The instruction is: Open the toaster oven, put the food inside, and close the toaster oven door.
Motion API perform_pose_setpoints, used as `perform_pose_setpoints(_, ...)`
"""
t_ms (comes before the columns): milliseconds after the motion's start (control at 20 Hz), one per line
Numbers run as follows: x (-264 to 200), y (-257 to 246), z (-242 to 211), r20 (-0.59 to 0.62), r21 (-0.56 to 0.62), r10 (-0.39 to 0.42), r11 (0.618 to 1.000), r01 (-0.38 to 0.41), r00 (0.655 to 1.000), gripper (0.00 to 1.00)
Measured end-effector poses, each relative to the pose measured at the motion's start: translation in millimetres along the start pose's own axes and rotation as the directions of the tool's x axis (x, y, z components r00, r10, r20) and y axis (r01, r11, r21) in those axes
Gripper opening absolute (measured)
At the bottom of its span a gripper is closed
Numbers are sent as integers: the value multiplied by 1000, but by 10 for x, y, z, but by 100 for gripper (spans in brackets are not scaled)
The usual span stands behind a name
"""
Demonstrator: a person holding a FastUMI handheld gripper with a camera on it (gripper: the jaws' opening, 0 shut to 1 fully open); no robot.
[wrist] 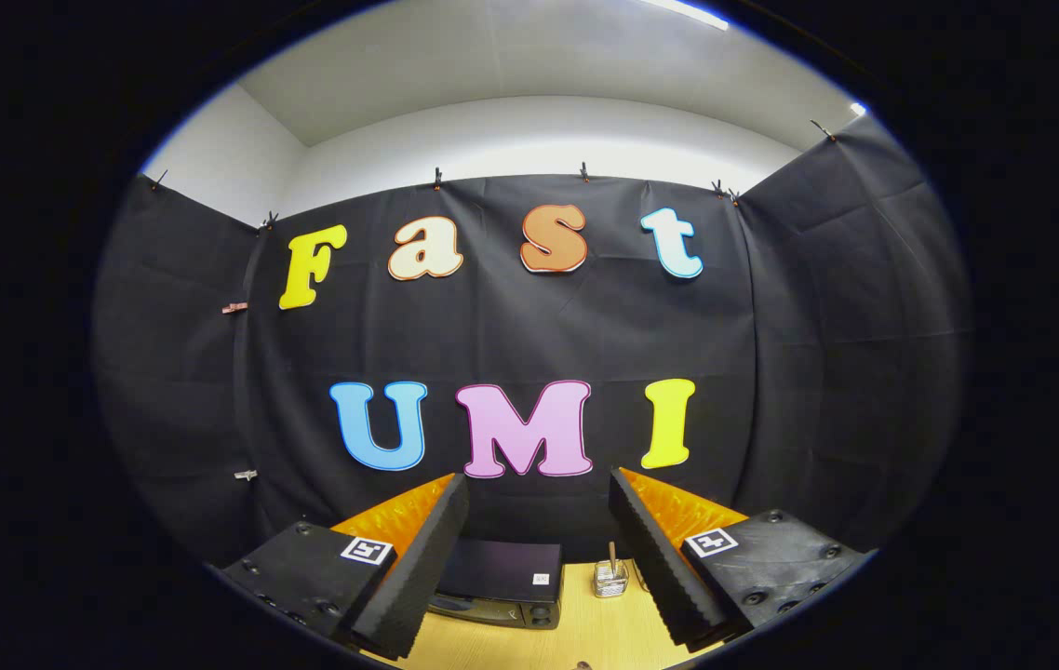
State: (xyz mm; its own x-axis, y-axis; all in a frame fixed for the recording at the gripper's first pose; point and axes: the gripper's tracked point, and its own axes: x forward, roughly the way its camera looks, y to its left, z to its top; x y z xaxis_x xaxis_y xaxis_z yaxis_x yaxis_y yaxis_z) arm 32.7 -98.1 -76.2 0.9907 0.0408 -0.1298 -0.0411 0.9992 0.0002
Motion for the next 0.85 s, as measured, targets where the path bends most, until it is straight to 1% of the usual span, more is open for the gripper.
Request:
perform_pose_setpoints(450,24,5,-41,-16,-18,-3,1000,3,1000,98)
perform_pose_setpoints(850,34,23,-16,-13,-9,-3,1000,3,1000,98)
